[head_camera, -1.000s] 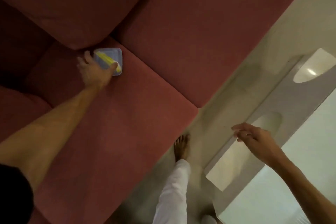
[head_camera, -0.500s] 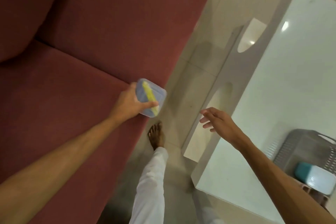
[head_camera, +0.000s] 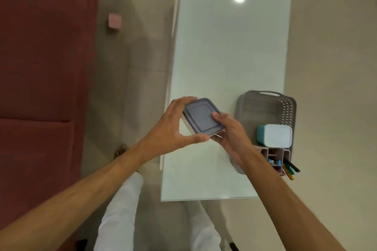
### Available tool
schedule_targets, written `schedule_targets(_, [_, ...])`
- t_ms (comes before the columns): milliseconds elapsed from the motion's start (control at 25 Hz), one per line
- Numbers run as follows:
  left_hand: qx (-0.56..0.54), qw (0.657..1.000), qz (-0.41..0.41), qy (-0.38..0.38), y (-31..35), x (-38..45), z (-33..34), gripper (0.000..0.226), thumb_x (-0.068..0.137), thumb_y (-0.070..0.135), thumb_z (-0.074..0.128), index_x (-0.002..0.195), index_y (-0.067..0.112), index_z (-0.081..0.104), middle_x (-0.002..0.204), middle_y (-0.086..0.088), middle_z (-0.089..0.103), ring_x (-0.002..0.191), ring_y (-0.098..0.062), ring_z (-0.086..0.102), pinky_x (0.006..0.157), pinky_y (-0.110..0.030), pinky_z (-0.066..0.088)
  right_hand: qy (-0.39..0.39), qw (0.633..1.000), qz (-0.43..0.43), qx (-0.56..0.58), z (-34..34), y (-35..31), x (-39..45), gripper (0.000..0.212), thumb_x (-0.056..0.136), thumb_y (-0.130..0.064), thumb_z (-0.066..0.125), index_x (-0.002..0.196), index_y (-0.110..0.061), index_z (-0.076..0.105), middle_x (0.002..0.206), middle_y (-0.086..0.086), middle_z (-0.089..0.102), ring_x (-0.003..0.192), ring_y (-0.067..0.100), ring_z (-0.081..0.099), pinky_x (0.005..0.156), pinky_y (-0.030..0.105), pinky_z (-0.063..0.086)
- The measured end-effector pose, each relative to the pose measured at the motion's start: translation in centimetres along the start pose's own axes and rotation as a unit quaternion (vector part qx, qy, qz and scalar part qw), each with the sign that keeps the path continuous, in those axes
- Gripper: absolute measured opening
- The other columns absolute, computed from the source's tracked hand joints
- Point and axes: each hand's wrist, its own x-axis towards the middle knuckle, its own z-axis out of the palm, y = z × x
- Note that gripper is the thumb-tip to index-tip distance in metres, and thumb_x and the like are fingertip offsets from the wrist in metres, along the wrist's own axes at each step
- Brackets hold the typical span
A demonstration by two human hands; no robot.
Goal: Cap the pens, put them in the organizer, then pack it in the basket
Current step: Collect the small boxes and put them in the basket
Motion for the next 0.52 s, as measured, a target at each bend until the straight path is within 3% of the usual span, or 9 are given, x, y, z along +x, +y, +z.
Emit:
schedule_targets(80, [-0.083, 0.988, -0.126, -0.01, 1.5, 2.4, 4.1, 0.093, 0.079, 0.052, 0.088, 0.154, 0.039, 0.036, 0.148, 0.012, 0.048, 0.123, -0.011, 0.065, 0.101, -0.026, 0.056, 0.022, 0.999, -0.031, -0.008, -5.2, 0.3, -0.7, 0.036, 0.093, -0.022, 0.077, 0.126, -0.009, 0.068, 0.109, 0.007, 0.078, 0.098, 0.023, 0.074, 0.081, 0.036, 0.063])
schedule_targets(200, [-0.183, 0.947, -0.248, -0.091, 4.3, 6.9, 10.9, 0.066, 0.082, 0.037, 0.09, 0.137, 0.017, 0.058, 0.134, -0.007, 0.07, 0.109, -0.021, 0.076, 0.095, -0.035, 0.063, 0.067, 0.995, -0.078, -0.016, -13.7, 0.2, -2.3, 0.034, 0.095, -0.024, 0.076, 0.127, -0.013, 0.07, 0.112, 0.003, 0.079, 0.102, 0.021, 0.077, 0.085, 0.036, 0.064])
schedule_targets(280, [-0.169, 0.955, -0.232, -0.073, 5.9, 9.6, 14.8, 0.053, 0.082, 0.037, 0.09, 0.125, 0.015, 0.068, 0.119, -0.005, 0.077, 0.106, -0.02, 0.077, 0.094, -0.033, 0.064, 0.181, 0.967, -0.159, -0.081, -19.0, -0.2, -3.1, 0.022, 0.101, -0.028, 0.069, 0.119, -0.016, 0.073, 0.107, -0.001, 0.079, 0.1, 0.015, 0.077, 0.087, 0.032, 0.064])
schedule_targets(360, [-0.045, 0.985, -0.166, 0.022, 7.6, 12.6, 18.4, 0.044, 0.084, 0.04, 0.088, 0.12, 0.02, 0.071, 0.107, 0.007, 0.076, 0.095, -0.01, 0.075, 0.083, -0.014, 0.059, 0.349, 0.897, -0.226, -0.152, -25.2, -1.1, -2.8, 0.02, 0.102, -0.025, 0.066, 0.12, -0.018, 0.072, 0.11, -0.002, 0.078, 0.1, 0.009, 0.073, 0.091, 0.028, 0.06])
schedule_targets(400, [0.011, 0.989, -0.13, 0.069, 7.9, 13.9, 19.9, 0.041, 0.086, 0.038, 0.086, 0.12, 0.021, 0.071, 0.104, 0.009, 0.074, 0.09, -0.008, 0.072, 0.076, -0.005, 0.054, 0.394, 0.876, -0.221, -0.171, -28.2, -1.2, -2.0, 0.025, 0.102, -0.022, 0.064, 0.127, -0.018, 0.07, 0.116, 0.0, 0.076, 0.106, 0.01, 0.071, 0.096, 0.027, 0.057])
schedule_targets(440, [0.05, 0.989, -0.1, 0.097, 7.8, 15.2, 21.2, 0.041, 0.088, 0.034, 0.086, 0.122, 0.018, 0.07, 0.103, 0.008, 0.072, 0.087, -0.01, 0.071, 0.071, -0.001, 0.049, 0.395, 0.876, -0.195, -0.195, -30.9, -0.8, -1.0, 0.033, 0.103, -0.021, 0.062, 0.135, -0.018, 0.065, 0.125, 0.003, 0.074, 0.115, 0.013, 0.068, 0.101, 0.027, 0.051])
schedule_targets(520, [0.11, 0.982, -0.081, 0.127, 6.9, 17.7, 24.1, 0.042, 0.089, 0.028, 0.084, 0.125, 0.011, 0.068, 0.105, -0.002, 0.073, 0.092, -0.019, 0.069, 0.072, -0.005, 0.047, 0.313, 0.9, -0.117, -0.281, -34.9, 1.2, 1.4, 0.042, 0.105, -0.017, 0.055, 0.147, -0.016, 0.056, 0.141, 0.008, 0.067, 0.13, 0.022, 0.062, 0.109, 0.03, 0.042])
